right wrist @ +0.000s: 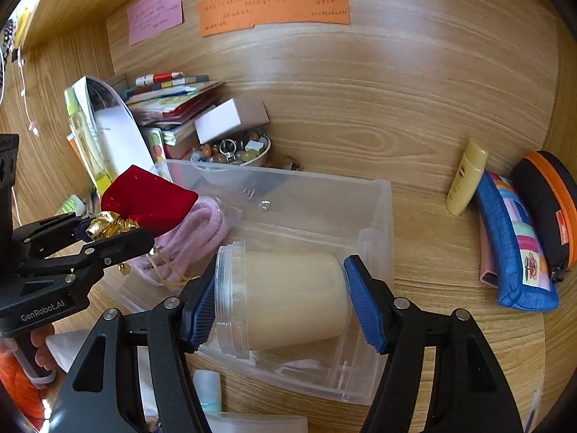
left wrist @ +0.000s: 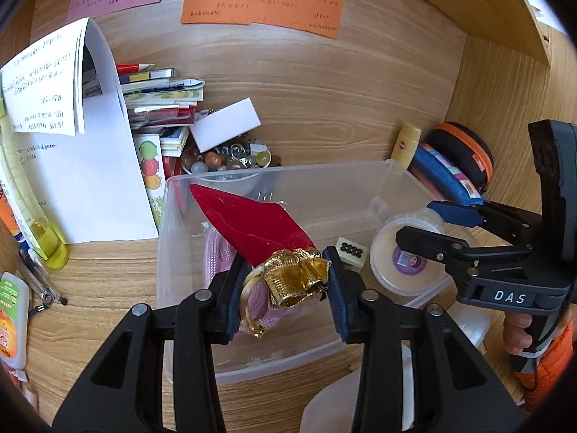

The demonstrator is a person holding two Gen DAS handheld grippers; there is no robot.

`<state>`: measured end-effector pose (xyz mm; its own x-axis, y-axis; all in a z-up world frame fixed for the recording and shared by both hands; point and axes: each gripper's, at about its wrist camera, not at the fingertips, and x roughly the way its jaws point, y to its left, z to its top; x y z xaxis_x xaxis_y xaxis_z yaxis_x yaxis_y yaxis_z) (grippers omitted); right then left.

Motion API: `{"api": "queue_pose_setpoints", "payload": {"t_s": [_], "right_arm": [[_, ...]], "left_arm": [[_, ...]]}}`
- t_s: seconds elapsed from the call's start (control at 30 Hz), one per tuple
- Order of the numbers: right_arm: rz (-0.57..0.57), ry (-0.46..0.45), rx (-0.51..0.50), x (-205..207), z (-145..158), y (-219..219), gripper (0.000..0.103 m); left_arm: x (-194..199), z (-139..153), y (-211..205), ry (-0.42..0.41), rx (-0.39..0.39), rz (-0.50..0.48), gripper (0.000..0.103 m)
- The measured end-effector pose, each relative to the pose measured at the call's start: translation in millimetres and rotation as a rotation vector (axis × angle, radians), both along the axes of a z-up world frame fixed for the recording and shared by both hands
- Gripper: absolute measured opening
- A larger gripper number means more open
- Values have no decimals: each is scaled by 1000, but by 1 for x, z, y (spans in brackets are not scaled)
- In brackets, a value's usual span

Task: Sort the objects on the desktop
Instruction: 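Lift and carry the red pouch and cream jar over the clear box, then open both grippers to release the pouch and jar into the box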

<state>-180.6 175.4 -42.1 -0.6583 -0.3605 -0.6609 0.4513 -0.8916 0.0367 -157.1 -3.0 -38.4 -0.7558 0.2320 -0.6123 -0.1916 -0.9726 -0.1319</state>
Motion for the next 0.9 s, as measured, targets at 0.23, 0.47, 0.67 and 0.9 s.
{"api": "queue_pose_setpoints", "payload": {"t_s": [0.23, 0.47, 0.67, 0.9], "right_arm": [[-4, 9, 50, -2, -8, -7, 63], [9, 14, 64, -1, -10, -9, 63], [3, 41, 64, 2, -9, -9, 64], [4, 187, 65, 24, 7, -11, 82]], "left_arm": [[-3, -7, -3, -22, -15, 19, 39], [0, -9, 8, -5, -85, 20, 48], [2, -8, 10, 18, -110, 25, 59], [4, -6, 10, 41, -136, 48, 73]]}}
